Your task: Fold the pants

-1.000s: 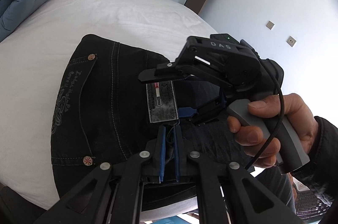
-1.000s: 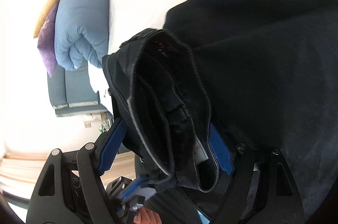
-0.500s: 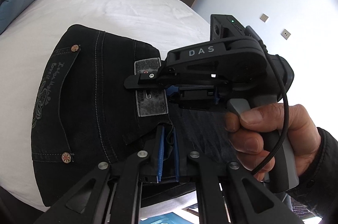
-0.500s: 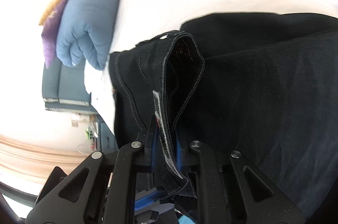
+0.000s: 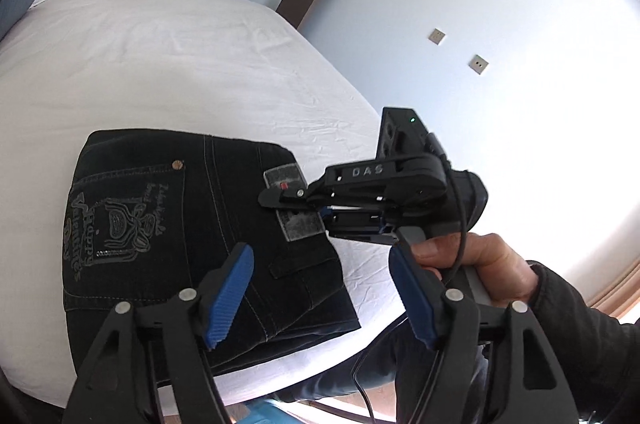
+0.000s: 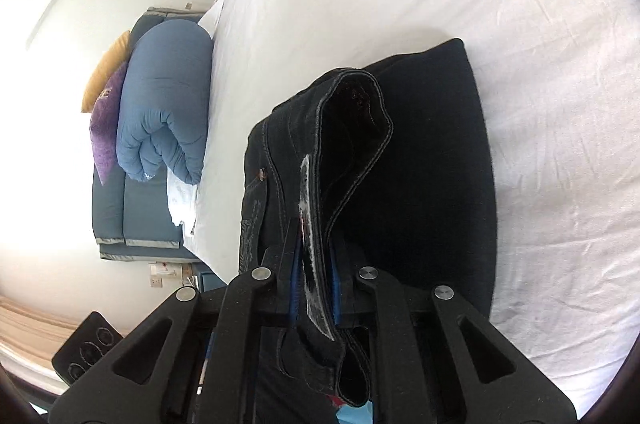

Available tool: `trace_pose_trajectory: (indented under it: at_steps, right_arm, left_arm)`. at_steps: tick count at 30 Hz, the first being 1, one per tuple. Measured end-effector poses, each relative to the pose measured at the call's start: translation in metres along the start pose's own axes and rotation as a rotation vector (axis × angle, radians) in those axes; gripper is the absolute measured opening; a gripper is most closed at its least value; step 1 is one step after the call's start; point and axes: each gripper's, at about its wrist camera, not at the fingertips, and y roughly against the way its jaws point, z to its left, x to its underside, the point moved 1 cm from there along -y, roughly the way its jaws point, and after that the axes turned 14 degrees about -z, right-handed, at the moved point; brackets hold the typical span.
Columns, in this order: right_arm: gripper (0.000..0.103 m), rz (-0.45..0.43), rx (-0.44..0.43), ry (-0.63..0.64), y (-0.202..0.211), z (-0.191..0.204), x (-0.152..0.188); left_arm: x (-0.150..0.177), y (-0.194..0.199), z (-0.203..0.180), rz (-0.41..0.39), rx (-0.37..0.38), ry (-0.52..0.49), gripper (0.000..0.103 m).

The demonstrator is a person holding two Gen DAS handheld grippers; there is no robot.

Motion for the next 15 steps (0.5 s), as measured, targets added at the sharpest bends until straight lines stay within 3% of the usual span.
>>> trace_pose_trajectory:
  at_steps: [4,8,15]
  right_arm:
    - [0.011,-0.017,0.035,0.013,0.001,-0.004,-0.018]
    - [0.010,-0.026,0.039,0.022,0.006,-0.012,-0.018]
    - [0.008,-0.040,0.032,-0.006,0.026,-0.045,0.001]
  left_arm:
    - [-0.014,0.006,0.010,-0.034,-0.055,0.000,0.085]
    - [-0.017,0.009,0.042,-0.027,-0.102,0.058,0.085]
    - [-0.013,-0.006,0.058,-0.001,-0.137,0.076,0.085]
